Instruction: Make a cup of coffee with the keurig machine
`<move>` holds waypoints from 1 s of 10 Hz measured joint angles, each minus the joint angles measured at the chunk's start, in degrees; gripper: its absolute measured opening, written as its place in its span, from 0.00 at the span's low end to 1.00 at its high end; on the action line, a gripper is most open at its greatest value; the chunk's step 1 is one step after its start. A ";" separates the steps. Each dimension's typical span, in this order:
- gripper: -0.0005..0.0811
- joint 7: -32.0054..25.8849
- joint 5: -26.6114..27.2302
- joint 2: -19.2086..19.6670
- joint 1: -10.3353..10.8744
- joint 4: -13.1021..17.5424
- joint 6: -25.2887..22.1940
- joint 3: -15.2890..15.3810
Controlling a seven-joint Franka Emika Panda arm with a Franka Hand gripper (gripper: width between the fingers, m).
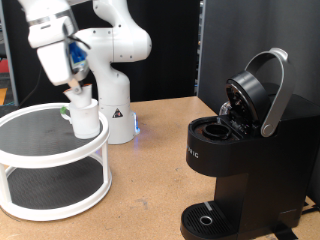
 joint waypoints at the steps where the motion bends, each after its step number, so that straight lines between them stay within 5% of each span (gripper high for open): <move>1: 0.11 2.85 0.04 -0.20 -0.12 -0.01 0.72 1.44; 4: 0.11 -0.49 2.51 -0.13 0.76 -0.65 0.95 0.95; 7: 0.11 -3.02 9.57 -0.17 6.14 -0.50 4.34 1.98; 10: 0.11 8.15 11.34 0.20 6.78 -0.20 9.69 7.28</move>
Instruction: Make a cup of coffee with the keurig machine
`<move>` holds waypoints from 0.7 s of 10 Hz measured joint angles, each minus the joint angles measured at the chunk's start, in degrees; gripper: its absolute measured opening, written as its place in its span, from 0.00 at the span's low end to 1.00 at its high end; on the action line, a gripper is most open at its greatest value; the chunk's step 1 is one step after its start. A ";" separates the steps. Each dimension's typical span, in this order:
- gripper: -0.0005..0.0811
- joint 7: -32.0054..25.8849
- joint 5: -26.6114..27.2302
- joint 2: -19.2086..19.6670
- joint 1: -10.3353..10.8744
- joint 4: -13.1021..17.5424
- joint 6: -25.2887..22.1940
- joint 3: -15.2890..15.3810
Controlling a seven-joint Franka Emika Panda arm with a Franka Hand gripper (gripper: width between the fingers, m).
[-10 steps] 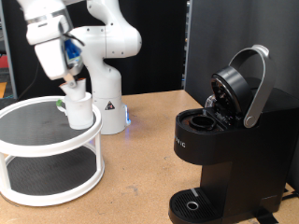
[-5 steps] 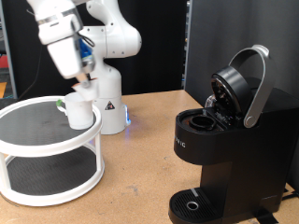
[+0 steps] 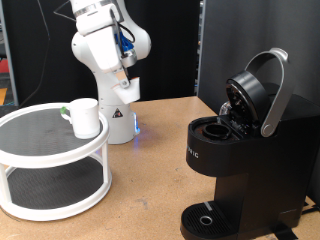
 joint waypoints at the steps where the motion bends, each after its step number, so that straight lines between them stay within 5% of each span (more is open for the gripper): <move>1: 0.11 -1.77 -0.02 0.00 0.05 -0.05 -0.49 -0.35; 5: 0.11 -4.23 4.99 0.71 3.90 0.92 -0.42 -0.11; 7: 0.11 -0.04 5.64 2.49 5.39 3.30 -0.65 1.98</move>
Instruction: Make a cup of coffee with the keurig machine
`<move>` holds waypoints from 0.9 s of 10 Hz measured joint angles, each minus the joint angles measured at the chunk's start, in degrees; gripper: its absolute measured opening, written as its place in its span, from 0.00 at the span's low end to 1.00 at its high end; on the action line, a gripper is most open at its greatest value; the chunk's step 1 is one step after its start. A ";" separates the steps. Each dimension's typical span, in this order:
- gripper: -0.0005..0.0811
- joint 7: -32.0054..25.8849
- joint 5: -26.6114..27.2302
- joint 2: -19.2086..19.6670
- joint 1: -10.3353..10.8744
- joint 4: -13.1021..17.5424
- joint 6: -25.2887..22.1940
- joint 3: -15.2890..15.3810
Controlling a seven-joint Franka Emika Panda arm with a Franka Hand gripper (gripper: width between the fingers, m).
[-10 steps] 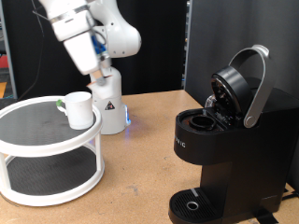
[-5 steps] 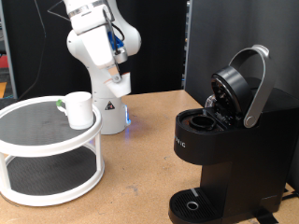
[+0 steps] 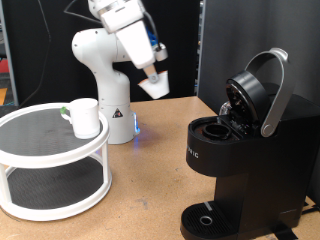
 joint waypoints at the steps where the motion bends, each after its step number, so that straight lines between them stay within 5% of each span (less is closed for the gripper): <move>1: 0.11 2.43 0.00 1.41 -0.22 1.05 0.01 1.21; 5: 0.11 -5.46 6.64 2.45 2.16 2.86 -2.90 -0.98; 9: 0.11 -11.17 8.92 9.68 4.61 12.94 -10.76 -1.85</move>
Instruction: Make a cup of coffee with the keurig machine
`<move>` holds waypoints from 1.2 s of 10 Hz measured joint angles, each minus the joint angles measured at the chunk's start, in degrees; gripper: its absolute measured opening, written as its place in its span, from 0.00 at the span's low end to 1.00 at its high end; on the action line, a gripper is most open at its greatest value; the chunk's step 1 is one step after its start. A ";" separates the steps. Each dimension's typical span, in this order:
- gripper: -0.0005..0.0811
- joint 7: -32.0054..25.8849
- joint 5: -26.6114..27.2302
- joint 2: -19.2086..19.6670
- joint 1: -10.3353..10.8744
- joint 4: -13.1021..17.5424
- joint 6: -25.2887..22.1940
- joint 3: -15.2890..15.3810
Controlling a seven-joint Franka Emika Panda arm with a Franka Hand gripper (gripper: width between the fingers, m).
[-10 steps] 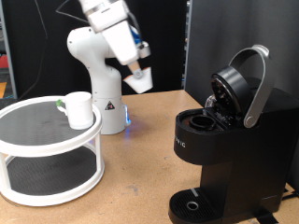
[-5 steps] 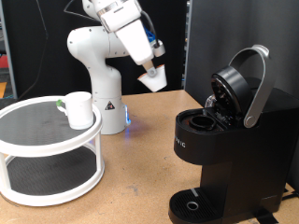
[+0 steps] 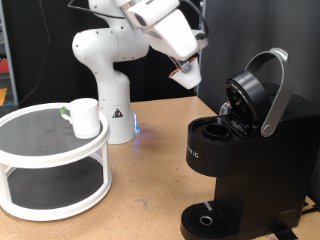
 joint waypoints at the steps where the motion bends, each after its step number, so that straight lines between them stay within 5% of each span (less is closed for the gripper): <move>1: 0.11 -0.03 0.04 2.00 0.19 2.14 -0.69 0.02; 5: 0.11 0.79 -0.04 7.52 0.23 6.35 -0.21 0.38; 12: 0.11 2.01 -2.42 9.23 0.25 4.01 4.98 3.11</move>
